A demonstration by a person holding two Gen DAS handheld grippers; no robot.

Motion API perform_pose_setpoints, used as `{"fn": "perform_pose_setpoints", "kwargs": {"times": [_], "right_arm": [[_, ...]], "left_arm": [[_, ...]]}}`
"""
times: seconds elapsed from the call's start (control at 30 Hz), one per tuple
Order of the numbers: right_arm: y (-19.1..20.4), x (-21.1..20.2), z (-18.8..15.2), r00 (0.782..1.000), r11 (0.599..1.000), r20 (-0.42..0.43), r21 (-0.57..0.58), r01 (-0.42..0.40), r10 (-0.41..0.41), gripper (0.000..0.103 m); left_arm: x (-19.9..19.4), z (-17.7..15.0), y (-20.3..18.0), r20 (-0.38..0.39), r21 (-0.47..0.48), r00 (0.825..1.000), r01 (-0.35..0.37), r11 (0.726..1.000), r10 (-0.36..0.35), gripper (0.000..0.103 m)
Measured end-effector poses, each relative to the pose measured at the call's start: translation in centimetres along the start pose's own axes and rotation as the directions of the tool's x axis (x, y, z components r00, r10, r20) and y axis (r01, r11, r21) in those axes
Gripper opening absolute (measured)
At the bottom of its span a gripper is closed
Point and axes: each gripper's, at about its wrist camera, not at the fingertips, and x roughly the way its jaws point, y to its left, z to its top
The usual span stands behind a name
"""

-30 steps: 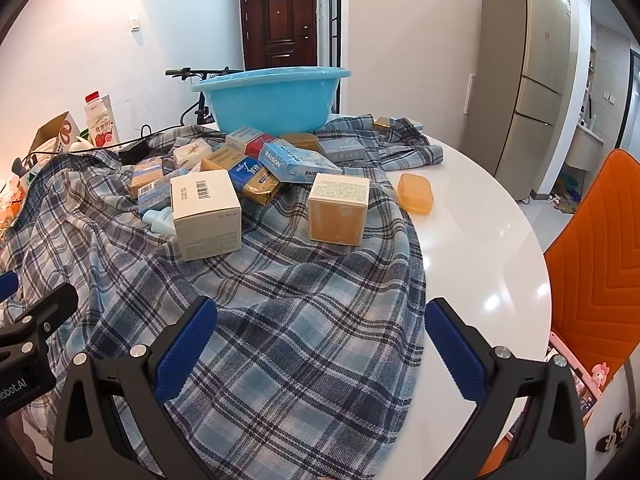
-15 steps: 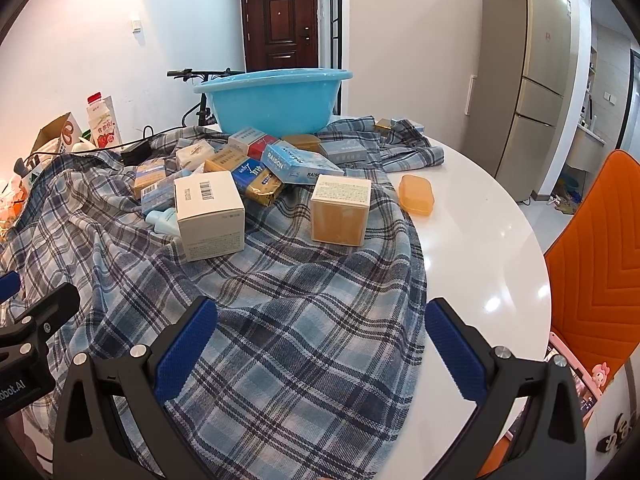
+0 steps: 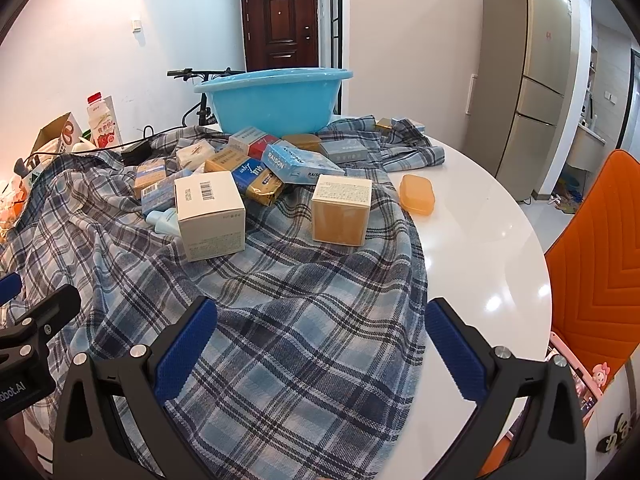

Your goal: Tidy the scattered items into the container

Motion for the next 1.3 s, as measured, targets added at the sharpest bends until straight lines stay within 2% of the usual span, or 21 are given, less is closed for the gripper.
{"fn": "perform_pose_setpoints", "kwargs": {"times": [0.7,0.9,1.07,1.2,1.3], "right_arm": [[0.3,-0.3,0.3,1.0,1.0,0.016,-0.008,-0.009,0.009,0.103],[0.8,-1.0,0.3,0.997,0.999,0.076,-0.042,-0.03,0.034,0.103],[0.9,-1.2,0.4,0.993,0.996,0.088,-0.053,-0.076,0.081,0.103],[0.8,-0.9,0.4,0.99,0.992,0.068,-0.039,-0.121,0.124,0.103],[0.9,-1.0,0.3,0.989,0.992,0.076,-0.043,-0.121,0.124,0.103]], "left_arm": [[0.0,0.0,0.1,0.001,0.0,1.0,0.002,1.0,-0.002,0.103],[-0.3,0.1,-0.1,0.035,-0.005,0.999,0.004,1.0,-0.004,0.103],[-1.0,0.3,0.0,0.087,0.003,0.996,-0.016,1.0,0.016,0.103],[-0.9,0.3,0.2,0.08,0.005,0.996,-0.027,1.0,0.026,0.103],[-0.6,0.2,0.4,0.068,0.0,0.997,-0.021,1.0,0.021,0.103]]}}
